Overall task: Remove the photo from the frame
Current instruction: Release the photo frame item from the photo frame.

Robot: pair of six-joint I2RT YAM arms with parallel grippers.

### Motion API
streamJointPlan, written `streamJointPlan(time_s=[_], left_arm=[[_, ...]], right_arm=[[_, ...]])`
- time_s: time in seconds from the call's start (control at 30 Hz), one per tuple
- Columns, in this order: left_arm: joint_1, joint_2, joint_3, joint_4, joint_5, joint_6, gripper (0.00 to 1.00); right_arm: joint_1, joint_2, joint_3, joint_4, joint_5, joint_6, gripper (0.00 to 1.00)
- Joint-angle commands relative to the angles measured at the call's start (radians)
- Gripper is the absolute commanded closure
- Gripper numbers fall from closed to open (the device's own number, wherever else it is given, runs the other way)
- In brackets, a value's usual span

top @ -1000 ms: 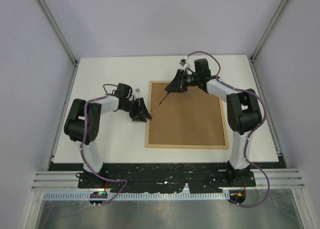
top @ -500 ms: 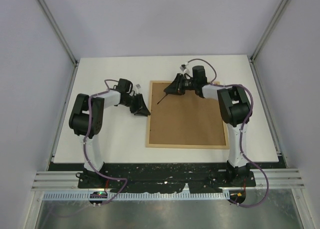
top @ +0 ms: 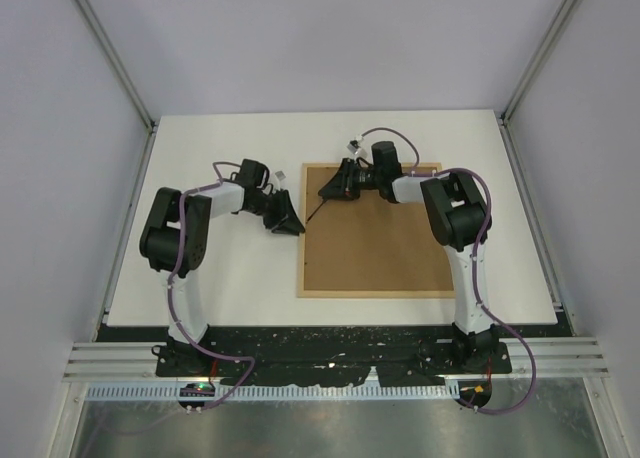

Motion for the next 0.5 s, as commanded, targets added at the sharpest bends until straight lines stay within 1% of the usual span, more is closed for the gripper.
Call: streamJointPlan(time_s=[0.0, 0.1, 0.17, 0.23, 0.33, 0.47], left_arm=[[-0.018, 0.017, -0.023, -0.012, -0.023, -0.008, 0.73], [-0.021, 0.023, -0.023, -0.018, -0.033, -0.006, 0.73], [-0.025, 0.023, -0.02, -0.026, -0.038, -0.003, 0.69], [-0.029, 0.025, -0.015, -0.034, -0.044, -0.002, 0.67], [-0.033, 0.025, -0.005, -0.054, -0.064, -0.002, 0.67], [-0.058, 0.031, 0.032, -0.123, -0.125, 0.021, 0.69]], right_arm=[[0.005, 0.001, 0.027, 0.013, 0.011, -0.066, 0.92], [0.0, -0.016, 0.015, 0.002, 0.011, -0.096, 0.92], [-0.006, -0.025, 0.007, -0.001, 0.008, -0.096, 0.92], [-0.008, -0.036, -0.006, 0.012, 0.004, -0.093, 0.92], [-0.008, -0.04, -0.025, 0.022, -0.001, -0.091, 0.92], [-0.008, -0.037, -0.04, 0.055, -0.021, -0.07, 0.92]])
